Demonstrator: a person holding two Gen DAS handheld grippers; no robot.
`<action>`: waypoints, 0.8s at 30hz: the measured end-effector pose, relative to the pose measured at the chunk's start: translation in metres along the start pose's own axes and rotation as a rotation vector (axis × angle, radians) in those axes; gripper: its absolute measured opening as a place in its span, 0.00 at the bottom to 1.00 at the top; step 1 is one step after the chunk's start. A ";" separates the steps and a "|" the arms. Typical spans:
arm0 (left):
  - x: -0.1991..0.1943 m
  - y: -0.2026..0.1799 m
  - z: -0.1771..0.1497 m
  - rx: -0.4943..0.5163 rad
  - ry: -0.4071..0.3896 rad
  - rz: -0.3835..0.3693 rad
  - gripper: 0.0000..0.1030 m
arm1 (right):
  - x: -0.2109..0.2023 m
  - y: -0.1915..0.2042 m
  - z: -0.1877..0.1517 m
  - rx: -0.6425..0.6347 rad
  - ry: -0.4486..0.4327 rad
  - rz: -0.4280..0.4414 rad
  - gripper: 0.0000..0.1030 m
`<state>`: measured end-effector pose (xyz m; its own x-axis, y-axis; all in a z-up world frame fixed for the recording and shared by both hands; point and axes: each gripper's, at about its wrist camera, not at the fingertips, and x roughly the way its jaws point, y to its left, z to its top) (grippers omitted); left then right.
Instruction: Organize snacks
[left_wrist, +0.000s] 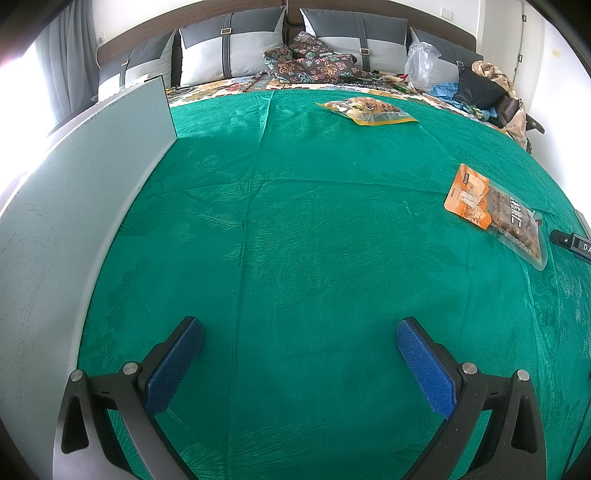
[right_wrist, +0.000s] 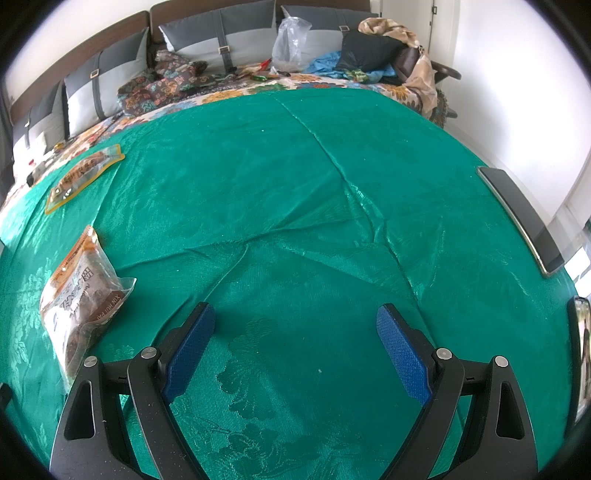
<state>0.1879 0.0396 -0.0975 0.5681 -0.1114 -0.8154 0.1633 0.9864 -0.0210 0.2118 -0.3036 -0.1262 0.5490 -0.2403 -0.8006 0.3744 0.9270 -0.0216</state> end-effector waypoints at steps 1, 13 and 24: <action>-0.001 0.000 0.000 0.000 0.000 0.000 1.00 | 0.002 -0.001 0.001 0.000 0.000 0.000 0.89; -0.001 0.000 0.000 0.001 0.000 0.001 1.00 | 0.000 0.000 0.000 0.000 0.001 -0.001 0.89; -0.001 0.000 0.000 0.001 0.000 0.001 1.00 | 0.002 -0.001 0.001 0.000 0.000 -0.002 0.89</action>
<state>0.1873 0.0395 -0.0968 0.5678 -0.1107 -0.8157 0.1633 0.9864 -0.0202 0.2132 -0.3050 -0.1268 0.5481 -0.2416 -0.8008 0.3754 0.9266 -0.0227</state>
